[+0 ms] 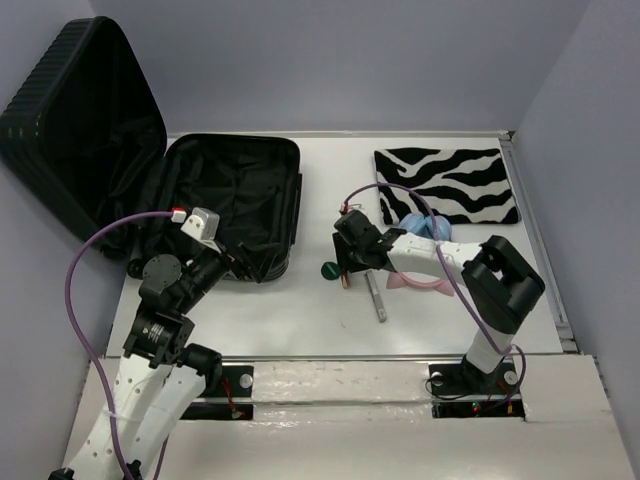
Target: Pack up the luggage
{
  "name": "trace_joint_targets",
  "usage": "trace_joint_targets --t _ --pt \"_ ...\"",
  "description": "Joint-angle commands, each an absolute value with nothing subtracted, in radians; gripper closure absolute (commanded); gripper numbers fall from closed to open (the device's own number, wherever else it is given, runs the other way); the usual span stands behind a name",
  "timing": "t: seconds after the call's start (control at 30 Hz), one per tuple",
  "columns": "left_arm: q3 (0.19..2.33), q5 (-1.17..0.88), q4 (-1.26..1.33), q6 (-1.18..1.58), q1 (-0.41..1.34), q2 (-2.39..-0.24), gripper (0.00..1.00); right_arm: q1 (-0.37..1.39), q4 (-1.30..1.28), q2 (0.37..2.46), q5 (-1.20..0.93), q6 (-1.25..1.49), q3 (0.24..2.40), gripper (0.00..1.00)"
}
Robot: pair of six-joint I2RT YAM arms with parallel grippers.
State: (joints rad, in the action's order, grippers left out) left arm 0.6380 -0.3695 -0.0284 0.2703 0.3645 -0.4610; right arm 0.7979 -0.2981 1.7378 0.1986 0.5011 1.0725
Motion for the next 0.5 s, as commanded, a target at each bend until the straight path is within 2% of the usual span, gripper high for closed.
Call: trace_joint_targets --t 0.0,0.07,0.13,0.2,0.23,0.27,0.47 --pt "0.678 -0.385 0.003 0.258 0.360 -0.451 0.01 0.816 -0.222 1.764 0.216 0.532 1.111 0.53" --pt "0.678 -0.385 0.002 0.256 0.360 -0.449 0.01 0.816 -0.222 1.781 0.233 0.538 1.105 0.56" --pt "0.678 -0.385 0.002 0.256 0.360 -0.448 0.01 0.816 -0.222 1.790 0.247 0.541 1.101 0.65" --pt "0.677 -0.385 0.002 0.258 0.360 -0.449 0.01 0.816 -0.222 1.795 0.256 0.548 1.095 0.68" --pt "0.676 -0.385 0.002 0.258 0.360 -0.449 0.01 0.816 -0.222 1.793 0.262 0.548 1.094 0.79" --pt "0.676 -0.384 0.002 0.259 0.360 -0.449 0.01 0.816 -0.222 1.786 0.268 0.549 1.092 0.82" --pt "0.678 -0.365 0.002 0.264 0.360 -0.445 0.01 0.816 -0.229 1.640 0.292 0.520 1.098 0.87"
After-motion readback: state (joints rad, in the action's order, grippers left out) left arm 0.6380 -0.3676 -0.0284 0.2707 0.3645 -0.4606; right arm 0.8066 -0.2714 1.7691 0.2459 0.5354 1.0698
